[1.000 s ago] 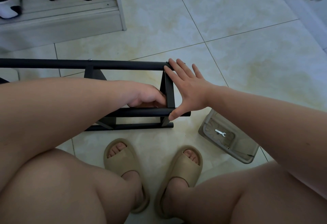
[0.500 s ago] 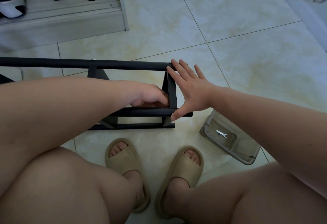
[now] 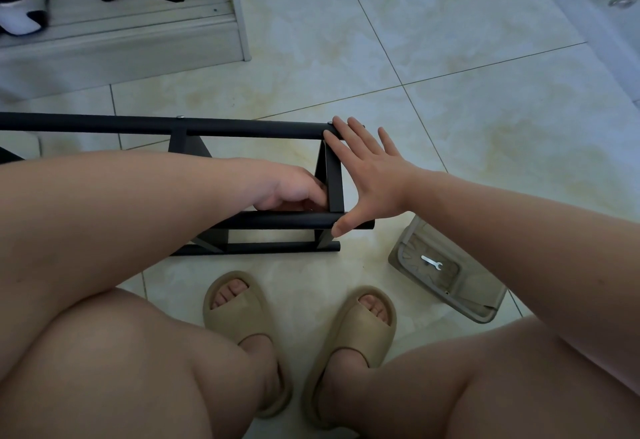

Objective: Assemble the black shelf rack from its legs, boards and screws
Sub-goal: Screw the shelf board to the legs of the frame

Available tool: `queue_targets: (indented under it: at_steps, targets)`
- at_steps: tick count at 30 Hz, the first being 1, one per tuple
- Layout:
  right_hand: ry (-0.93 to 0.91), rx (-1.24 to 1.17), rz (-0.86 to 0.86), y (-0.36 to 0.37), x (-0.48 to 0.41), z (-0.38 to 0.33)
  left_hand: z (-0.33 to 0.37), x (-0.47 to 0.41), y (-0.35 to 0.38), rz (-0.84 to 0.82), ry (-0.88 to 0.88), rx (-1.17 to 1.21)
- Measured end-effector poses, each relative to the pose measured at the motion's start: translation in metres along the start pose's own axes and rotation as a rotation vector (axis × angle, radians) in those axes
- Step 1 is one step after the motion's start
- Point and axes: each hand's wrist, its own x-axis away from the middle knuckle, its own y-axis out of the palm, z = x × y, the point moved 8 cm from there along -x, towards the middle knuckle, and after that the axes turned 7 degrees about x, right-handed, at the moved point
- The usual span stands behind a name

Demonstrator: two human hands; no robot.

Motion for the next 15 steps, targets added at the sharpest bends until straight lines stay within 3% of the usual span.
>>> queue_targets:
  at_steps: [5,9,15]
  targets:
    - [-0.001,0.003,0.004,0.0005,-0.0006,0.0001,-0.0069,0.0035,0.0022,-0.067,-0.055,-0.072]
    - [0.003,0.001,0.004,0.001,-0.0014,0.0012,-0.0014,-0.0013,-0.0059,0.037,0.035,-0.074]
    - [0.003,0.001,0.009,0.0015,-0.002,0.0017,0.0005,-0.0021,-0.0054,0.038,0.026,-0.051]
